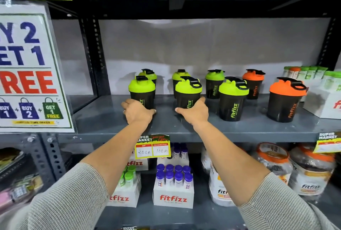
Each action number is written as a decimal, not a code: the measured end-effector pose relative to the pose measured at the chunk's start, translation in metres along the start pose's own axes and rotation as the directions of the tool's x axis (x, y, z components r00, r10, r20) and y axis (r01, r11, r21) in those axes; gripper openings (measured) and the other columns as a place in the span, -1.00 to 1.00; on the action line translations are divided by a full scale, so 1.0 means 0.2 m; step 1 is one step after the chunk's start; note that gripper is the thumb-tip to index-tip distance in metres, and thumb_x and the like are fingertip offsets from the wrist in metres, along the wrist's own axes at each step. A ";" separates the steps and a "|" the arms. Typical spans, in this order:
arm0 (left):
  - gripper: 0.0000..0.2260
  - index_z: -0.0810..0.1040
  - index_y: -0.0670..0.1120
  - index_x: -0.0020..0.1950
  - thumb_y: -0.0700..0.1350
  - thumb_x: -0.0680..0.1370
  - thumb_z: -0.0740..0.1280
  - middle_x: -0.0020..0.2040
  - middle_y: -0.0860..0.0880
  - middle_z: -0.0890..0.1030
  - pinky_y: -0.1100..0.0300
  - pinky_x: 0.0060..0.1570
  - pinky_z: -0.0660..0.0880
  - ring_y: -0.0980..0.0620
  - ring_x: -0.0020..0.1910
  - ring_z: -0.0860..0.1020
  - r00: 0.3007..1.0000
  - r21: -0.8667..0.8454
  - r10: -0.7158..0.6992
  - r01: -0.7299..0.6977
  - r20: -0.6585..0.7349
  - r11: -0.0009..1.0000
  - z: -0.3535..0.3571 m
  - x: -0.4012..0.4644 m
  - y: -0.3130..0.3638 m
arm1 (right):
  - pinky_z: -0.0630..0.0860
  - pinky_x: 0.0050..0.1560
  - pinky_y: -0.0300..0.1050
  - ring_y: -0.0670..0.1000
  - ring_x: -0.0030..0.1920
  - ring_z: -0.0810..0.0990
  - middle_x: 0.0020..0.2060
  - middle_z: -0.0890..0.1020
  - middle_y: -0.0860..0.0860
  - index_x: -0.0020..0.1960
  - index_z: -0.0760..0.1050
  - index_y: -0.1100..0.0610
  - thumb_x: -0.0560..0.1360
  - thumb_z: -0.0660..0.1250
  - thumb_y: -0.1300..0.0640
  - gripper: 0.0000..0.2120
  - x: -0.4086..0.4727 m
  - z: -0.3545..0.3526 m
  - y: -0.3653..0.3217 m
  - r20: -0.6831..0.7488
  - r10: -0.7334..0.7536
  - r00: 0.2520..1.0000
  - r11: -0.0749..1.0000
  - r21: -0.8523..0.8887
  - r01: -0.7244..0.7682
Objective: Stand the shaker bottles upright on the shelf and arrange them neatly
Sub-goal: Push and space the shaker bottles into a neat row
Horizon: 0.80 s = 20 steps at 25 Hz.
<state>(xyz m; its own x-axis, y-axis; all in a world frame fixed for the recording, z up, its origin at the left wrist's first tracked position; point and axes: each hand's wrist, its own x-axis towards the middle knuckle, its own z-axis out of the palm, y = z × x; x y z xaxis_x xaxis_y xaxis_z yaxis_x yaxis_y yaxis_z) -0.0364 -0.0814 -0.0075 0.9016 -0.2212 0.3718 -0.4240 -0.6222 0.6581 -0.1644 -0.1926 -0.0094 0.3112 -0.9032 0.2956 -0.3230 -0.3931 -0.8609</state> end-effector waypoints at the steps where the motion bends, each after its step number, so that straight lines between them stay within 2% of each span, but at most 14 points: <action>1: -0.13 0.27 -0.34 0.36 0.13 0.30 0.58 0.33 -0.26 0.38 0.01 0.22 0.43 -0.20 0.29 0.44 1.000 -0.001 0.008 -0.008 -0.003 1.000 -0.01 -0.02 0.00 | 0.50 0.12 0.01 0.22 0.25 0.53 0.24 0.54 0.20 0.32 0.27 0.27 0.29 0.60 0.02 -0.22 -0.02 -0.01 0.00 0.003 -0.006 1.000 1.000 -0.004 0.006; 8: -0.14 0.27 -0.35 0.36 0.13 0.32 0.57 0.31 -0.27 0.38 -0.02 0.25 0.41 -0.23 0.28 0.45 0.999 -0.022 0.050 -0.050 -0.003 0.999 -0.06 -0.10 -0.01 | 0.49 0.15 0.04 0.22 0.27 0.51 0.27 0.52 0.20 0.38 0.23 0.27 0.30 0.60 -0.02 -0.15 -0.08 -0.04 0.01 -0.003 -0.020 1.000 0.999 -0.028 0.020; 15: -0.17 0.29 -0.35 0.34 0.11 0.32 0.57 0.30 -0.27 0.39 -0.03 0.26 0.40 -0.25 0.26 0.46 0.999 -0.073 0.043 -0.044 -0.017 0.996 -0.07 -0.12 -0.02 | 0.49 0.08 0.01 0.21 0.22 0.54 0.21 0.55 0.18 0.31 0.27 0.25 0.30 0.60 -0.04 -0.22 -0.10 -0.04 0.02 -0.039 -0.046 0.998 0.998 -0.038 0.045; 20: -0.19 0.30 -0.33 0.34 0.10 0.32 0.57 0.29 -0.26 0.39 -0.03 0.25 0.40 -0.25 0.25 0.47 0.999 -0.101 0.035 -0.037 -0.016 0.994 -0.08 -0.13 -0.02 | 0.50 0.10 0.03 0.21 0.22 0.53 0.20 0.55 0.19 0.30 0.28 0.26 0.30 0.59 -0.04 -0.23 -0.11 -0.03 0.02 -0.049 -0.061 0.997 0.997 -0.050 0.059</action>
<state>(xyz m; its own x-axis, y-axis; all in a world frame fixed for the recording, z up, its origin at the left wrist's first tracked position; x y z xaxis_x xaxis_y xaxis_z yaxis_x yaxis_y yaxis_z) -0.0594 -0.0617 -0.0099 0.8846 -0.2312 0.4051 -0.4634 -0.5346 0.7067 -0.1789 -0.1754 -0.0167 0.2861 -0.8849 0.3676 -0.3483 -0.4535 -0.8204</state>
